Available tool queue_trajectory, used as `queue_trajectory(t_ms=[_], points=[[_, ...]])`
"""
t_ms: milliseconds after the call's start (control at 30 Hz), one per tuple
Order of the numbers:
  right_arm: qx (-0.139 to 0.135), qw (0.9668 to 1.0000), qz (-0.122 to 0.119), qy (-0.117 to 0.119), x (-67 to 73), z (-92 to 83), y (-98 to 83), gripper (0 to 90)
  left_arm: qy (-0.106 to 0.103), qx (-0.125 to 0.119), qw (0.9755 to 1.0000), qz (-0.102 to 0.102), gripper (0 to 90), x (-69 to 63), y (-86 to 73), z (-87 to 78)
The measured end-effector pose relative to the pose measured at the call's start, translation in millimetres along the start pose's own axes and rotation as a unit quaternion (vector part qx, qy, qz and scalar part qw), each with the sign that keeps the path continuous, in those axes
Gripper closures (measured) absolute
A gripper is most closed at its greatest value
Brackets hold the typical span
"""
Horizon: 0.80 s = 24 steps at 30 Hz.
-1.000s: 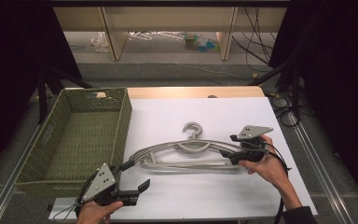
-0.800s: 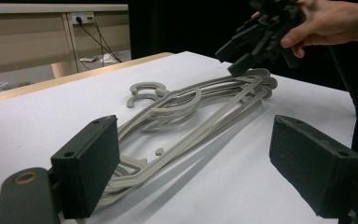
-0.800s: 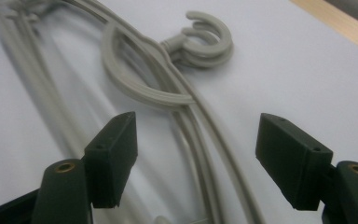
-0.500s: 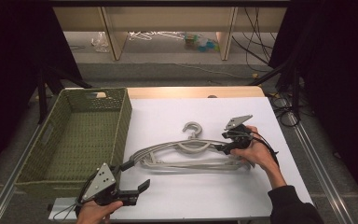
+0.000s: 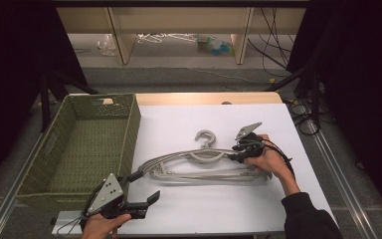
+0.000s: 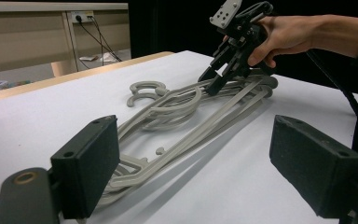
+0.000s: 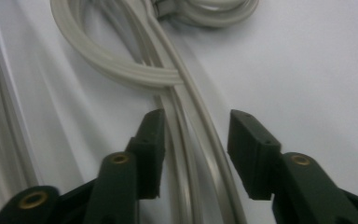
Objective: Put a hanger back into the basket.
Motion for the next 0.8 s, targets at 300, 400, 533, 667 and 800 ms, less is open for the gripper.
queue_trajectory(t_ms=[300, 400, 533, 667, 800], points=[[0.007, 0.9988, -0.044, 0.021, 0.8, 3.7, 6.4, 72.4, 0.001, 0.001, 1.0000, 0.001, 15.8, 0.4, -0.2, 0.5], [0.013, 0.9968, -0.078, 0.014, 2.7, 1.1, 7.8, 74.0, 0.003, 0.000, 1.0000, -0.004, 15.7, 0.0, -0.3, -0.1], [0.005, 0.9936, -0.113, 0.005, 4.6, -9.9, 11.0, 76.6, 0.000, -0.005, 1.0000, -0.002, 15.8, 0.3, 0.0, 0.3], [0.001, 0.9911, -0.133, 0.003, 8.2, -18.3, 14.4, 79.4, 0.003, -0.001, 1.0000, -0.003, 15.8, 0.2, 0.8, -0.8], [-0.002, 0.9882, -0.153, -0.006, 13.0, -31.2, 15.5, 80.5, 0.007, -0.003, 1.0000, 0.000, 15.8, 0.2, 3.8, -0.3]])
Point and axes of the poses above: each handheld gripper's, and its own axes: z roughly forward along the jaws, y roughly out of its top, x roughly to its left, the point moved 2 cm from there along z, roughly forward along the jaws, and after that the axes turned 7 degrees about x, right-handed, at the moved point
